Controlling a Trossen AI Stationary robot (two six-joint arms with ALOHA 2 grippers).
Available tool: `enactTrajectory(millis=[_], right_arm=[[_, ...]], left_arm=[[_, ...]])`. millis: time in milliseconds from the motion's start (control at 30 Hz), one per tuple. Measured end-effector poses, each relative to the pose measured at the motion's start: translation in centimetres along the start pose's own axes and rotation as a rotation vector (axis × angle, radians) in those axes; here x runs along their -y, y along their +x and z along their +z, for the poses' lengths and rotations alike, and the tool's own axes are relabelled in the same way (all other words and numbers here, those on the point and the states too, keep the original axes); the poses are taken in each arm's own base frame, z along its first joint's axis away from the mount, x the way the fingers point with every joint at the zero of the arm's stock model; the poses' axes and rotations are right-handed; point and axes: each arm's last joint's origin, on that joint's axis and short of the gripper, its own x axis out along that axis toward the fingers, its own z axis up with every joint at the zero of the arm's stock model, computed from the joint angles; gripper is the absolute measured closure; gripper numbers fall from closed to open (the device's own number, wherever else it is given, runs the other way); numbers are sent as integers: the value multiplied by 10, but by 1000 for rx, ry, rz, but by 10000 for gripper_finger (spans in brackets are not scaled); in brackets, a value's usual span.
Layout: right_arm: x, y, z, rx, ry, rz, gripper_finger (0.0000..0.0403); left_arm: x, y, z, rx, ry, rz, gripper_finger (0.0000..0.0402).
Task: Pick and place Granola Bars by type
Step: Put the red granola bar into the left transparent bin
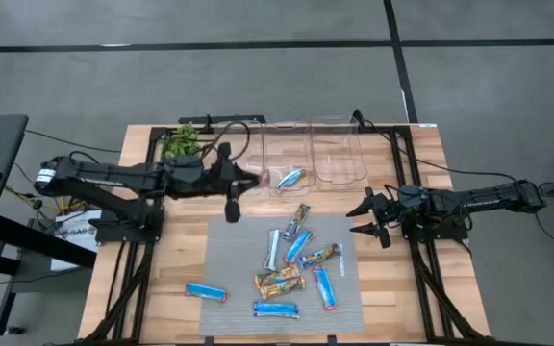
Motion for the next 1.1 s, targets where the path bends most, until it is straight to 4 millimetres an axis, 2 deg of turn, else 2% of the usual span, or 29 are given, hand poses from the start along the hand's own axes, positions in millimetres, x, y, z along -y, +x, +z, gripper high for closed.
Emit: enactTrajectory(millis=[167, 400, 567, 733, 900, 967, 1100], right_arm=[[0, 0, 0, 0, 0, 0, 177], [0, 0, 0, 0, 0, 0, 177], [0, 0, 0, 0, 0, 0, 177], [0, 0, 0, 0, 0, 0, 177], [0, 0, 0, 0, 0, 0, 177], [0, 0, 0, 0, 0, 0, 177], [0, 0, 0, 0, 0, 0, 177]], left_arm=[[-26, 7, -7, -60, 11, 213, 367], [-79, 8, -14, -130, 17, 548, 367], [-106, 5, -16, -142, -9, 644, 367], [-116, 3, -17, -145, -24, 674, 367], [-117, 7, -25, -184, -55, 582, 367], [-116, 14, -35, -222, -67, 555, 367], [-114, 32, -67, -354, -88, 479, 367]])
